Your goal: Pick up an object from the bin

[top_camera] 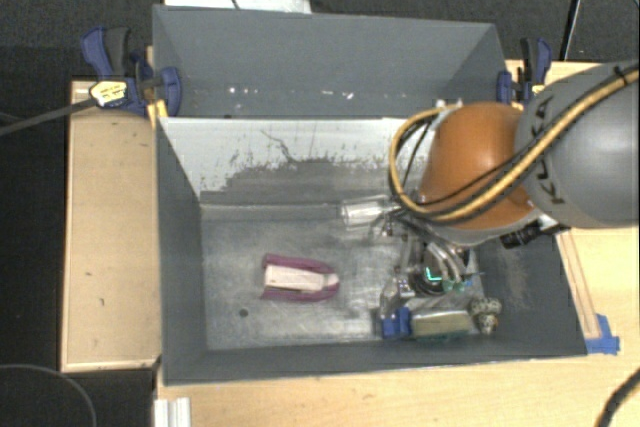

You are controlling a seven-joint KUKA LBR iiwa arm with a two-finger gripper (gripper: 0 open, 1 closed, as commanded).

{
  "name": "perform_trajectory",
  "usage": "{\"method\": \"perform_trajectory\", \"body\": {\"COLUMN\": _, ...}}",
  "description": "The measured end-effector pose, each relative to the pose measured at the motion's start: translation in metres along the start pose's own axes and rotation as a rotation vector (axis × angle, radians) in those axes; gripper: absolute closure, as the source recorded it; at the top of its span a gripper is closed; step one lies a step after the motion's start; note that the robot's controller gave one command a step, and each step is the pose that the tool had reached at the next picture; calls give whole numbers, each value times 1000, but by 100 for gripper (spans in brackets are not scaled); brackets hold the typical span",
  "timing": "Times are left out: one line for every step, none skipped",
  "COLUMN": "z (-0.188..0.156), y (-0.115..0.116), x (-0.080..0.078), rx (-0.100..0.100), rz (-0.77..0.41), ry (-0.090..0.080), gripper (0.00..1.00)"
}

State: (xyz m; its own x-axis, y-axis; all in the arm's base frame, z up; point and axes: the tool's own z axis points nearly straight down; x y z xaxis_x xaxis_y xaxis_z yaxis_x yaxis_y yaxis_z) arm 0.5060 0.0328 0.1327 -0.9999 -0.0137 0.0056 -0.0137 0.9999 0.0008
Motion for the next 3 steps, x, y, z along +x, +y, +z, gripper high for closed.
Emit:
{"method": "perform_trajectory", "body": {"z": 61, "y": 118, "x": -48, "rx": -2, "rz": 130, "ry": -10, "gripper": 0}}
{"method": "perform_trajectory", "body": {"z": 31, "y": 122, "x": -15, "rx": -1, "rz": 215, "ry": -4, "gripper": 0}}
{"method": "perform_trajectory", "body": {"z": 24, "y": 105, "x": -12, "rx": 1, "rz": 370, "ry": -1, "gripper": 0}}
